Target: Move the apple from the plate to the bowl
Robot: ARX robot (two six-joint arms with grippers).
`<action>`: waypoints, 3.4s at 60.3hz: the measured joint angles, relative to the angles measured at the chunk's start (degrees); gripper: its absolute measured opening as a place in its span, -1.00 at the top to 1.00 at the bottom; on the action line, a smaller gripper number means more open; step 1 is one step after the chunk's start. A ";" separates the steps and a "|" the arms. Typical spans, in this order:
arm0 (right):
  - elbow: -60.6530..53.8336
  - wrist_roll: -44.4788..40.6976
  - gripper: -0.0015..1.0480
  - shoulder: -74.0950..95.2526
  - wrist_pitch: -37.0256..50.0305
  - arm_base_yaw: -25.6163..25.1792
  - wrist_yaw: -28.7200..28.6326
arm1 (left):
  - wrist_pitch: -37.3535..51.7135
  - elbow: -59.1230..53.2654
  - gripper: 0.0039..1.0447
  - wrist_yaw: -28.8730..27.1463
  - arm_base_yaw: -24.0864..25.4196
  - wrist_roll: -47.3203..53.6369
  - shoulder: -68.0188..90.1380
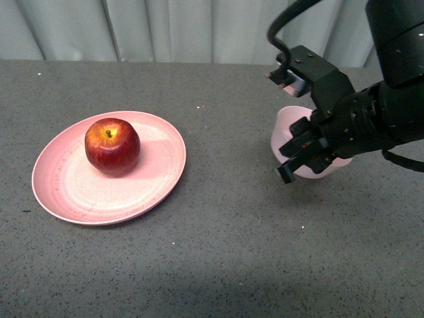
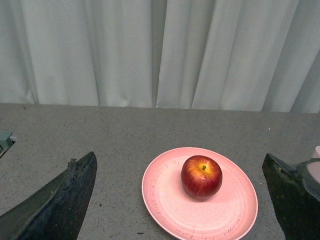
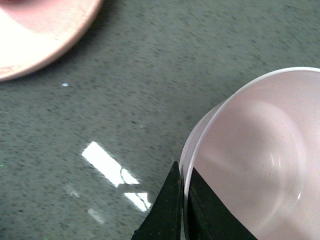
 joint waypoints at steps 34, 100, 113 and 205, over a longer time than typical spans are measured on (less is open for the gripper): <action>6.62 4.11 0.98 8.48 1.44 9.09 -0.09 | 0.00 0.00 -0.88 0.00 0.00 0.00 0.00; -24.87 13.70 -0.82 -21.11 43.19 -0.28 27.76 | 0.00 0.00 -0.88 0.00 0.00 0.00 0.00; -35.52 13.99 -0.82 -35.85 43.74 -6.05 32.22 | 0.00 0.00 -0.88 0.00 0.00 0.00 -0.02; -55.32 19.58 0.98 -98.44 9.62 -18.62 16.79 | 0.00 0.00 -0.88 0.00 0.00 0.00 -0.02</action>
